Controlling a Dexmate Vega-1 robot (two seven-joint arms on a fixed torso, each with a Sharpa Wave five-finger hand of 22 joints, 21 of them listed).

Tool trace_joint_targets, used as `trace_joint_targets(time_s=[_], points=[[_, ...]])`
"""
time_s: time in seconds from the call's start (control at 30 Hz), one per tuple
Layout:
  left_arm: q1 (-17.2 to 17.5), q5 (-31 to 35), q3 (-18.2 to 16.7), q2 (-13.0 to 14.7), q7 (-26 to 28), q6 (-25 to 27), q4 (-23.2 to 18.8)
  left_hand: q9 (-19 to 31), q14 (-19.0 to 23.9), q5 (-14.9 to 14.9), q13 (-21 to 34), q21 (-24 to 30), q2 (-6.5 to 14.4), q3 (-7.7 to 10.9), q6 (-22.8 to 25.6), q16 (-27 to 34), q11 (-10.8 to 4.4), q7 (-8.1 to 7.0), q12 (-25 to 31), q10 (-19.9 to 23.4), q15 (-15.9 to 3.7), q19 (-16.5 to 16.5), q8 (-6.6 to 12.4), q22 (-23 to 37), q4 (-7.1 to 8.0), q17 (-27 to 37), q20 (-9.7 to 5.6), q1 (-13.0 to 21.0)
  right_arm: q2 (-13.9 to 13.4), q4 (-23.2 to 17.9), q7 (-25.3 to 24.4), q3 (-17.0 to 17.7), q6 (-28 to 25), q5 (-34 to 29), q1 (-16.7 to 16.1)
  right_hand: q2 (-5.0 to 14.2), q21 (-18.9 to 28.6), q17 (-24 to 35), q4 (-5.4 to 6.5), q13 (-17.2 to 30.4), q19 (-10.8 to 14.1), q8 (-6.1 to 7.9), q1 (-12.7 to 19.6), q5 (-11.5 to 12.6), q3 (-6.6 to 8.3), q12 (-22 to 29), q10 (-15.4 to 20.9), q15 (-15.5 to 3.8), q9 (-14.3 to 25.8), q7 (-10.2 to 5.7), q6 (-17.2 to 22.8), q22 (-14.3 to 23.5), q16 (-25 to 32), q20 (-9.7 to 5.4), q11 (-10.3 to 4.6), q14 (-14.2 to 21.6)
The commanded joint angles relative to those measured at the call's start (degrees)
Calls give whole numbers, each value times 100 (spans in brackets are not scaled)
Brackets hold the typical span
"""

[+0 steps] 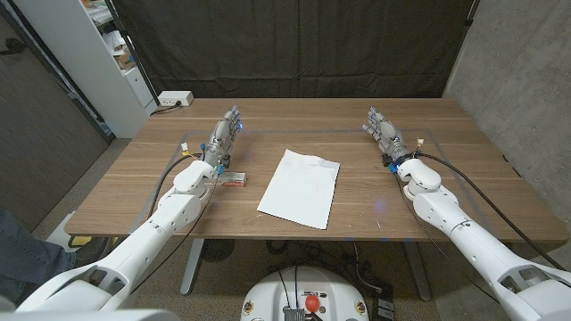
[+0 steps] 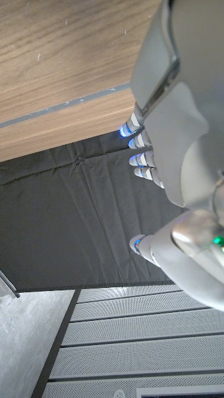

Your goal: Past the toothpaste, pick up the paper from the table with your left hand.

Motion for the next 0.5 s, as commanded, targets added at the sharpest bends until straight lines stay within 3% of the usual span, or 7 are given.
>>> trace_joint_targets(time_s=[0.03, 0.5], points=[[50, 531, -488, -377, -294, 394, -19, 17, -46, 29, 1, 11, 16, 31, -7, 20, 6, 45, 44, -39, 3, -183, 35, 22, -9, 30, 17, 78, 1017, 42, 607, 1281, -466, -959, -152, -9, -2, 25, -11, 8, 48, 36, 34, 38, 31, 30, 8, -15, 22, -10, 52, 20, 35, -24, 57, -47], [132, 884, -852, -637, -523, 533, -109, 18, -57, 19, -23, -41, 61, 44, 0, 11, 7, 41, 35, -54, 31, -219, 31, 24, -26, 31, 53, 102, 1490, -38, 980, 1879, -720, -1571, -167, 3, -50, 12, -14, 11, 40, 41, 12, 32, 15, 10, 20, -4, 20, -13, 62, 22, 37, -14, 49, -51]])
